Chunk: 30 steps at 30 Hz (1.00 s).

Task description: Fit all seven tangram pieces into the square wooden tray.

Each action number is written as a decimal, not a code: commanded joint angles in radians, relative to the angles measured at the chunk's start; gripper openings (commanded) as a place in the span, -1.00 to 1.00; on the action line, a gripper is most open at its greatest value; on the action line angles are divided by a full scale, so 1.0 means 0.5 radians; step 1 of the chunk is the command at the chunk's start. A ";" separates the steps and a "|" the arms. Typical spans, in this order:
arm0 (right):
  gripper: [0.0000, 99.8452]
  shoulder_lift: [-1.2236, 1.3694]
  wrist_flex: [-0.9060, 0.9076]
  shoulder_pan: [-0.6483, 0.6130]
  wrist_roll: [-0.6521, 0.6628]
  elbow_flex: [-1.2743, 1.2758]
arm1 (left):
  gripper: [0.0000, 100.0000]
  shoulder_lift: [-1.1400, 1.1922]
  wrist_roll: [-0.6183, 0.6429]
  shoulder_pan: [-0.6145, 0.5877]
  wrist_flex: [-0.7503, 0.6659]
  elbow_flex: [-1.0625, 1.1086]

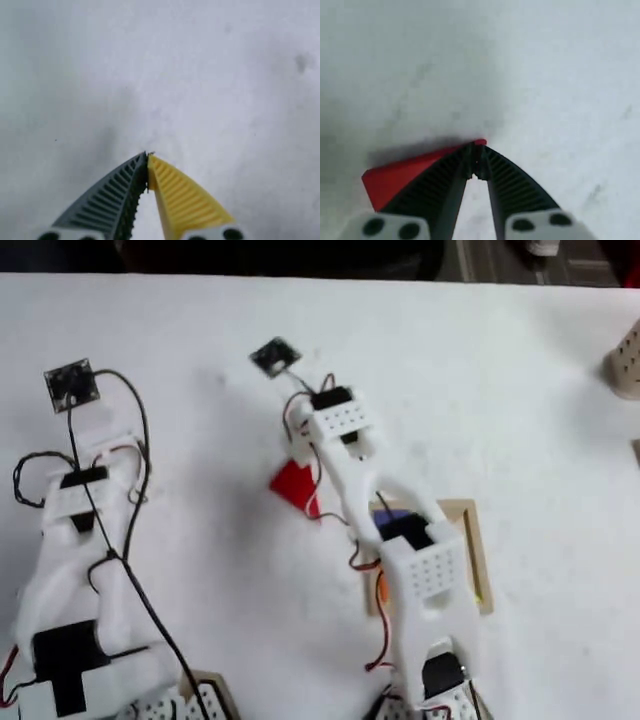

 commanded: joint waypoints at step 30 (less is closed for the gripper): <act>-0.95 -1.198 -0.091 -0.222 -0.463 1.412 | -0.96 -0.041 -0.460 0.388 -0.046 0.132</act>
